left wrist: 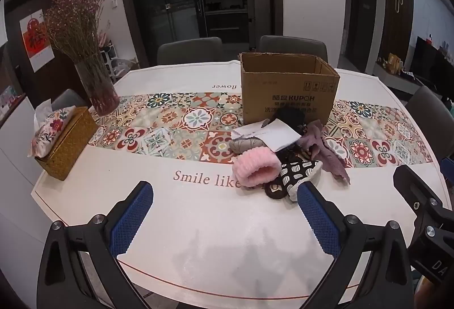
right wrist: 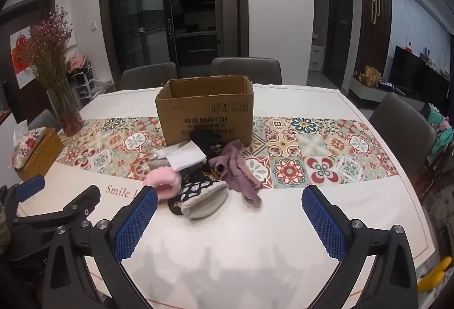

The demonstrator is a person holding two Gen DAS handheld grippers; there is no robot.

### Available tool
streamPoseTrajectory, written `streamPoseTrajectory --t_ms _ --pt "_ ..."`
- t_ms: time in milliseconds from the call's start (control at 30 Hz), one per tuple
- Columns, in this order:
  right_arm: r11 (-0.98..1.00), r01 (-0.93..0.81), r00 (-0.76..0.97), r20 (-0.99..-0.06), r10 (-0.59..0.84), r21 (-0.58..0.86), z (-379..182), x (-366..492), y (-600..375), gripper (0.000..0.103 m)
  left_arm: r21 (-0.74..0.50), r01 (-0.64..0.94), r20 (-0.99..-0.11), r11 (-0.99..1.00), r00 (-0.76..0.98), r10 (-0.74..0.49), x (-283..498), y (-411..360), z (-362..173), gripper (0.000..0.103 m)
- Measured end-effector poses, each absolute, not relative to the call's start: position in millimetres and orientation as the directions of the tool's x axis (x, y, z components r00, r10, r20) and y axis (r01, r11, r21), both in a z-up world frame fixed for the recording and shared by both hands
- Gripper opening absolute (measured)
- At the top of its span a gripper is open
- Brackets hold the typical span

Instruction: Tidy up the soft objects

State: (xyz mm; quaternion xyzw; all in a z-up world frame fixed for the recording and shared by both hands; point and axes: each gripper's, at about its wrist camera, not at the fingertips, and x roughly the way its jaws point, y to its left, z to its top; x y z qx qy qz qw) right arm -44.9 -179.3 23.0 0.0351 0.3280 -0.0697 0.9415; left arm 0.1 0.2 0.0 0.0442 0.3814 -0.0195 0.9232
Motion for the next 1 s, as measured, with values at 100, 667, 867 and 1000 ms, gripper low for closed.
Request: streamPoseTrajectory --t_ms 100,667,867,1000 --pt "0.988 0.155 0.776 -0.622 -0.107 0.023 22.7 -44.2 -179.4 0.103 0.072 0.073 -0.709 0.995 0.705 -0.001 1.5 -0.1 -1.2 0.103" --pt "0.987 0.162 0.776 -0.620 -0.112 0.025 21.4 -45.5 -182.3 0.103 0.079 0.068 -0.693 0.995 0.721 0.006 -3.0 0.9 3.1 0.103" --pt "0.986 0.163 0.776 -0.621 -0.114 0.023 21.0 -45.0 -182.5 0.103 0.081 0.066 -0.693 0.995 0.721 0.009 -2.7 2.0 4.4 0.103" --pt "0.987 0.162 0.776 -0.621 -0.113 0.023 21.3 -44.9 -182.7 0.103 0.081 0.066 -0.693 0.995 0.721 0.009 -2.5 2.3 4.5 0.103"
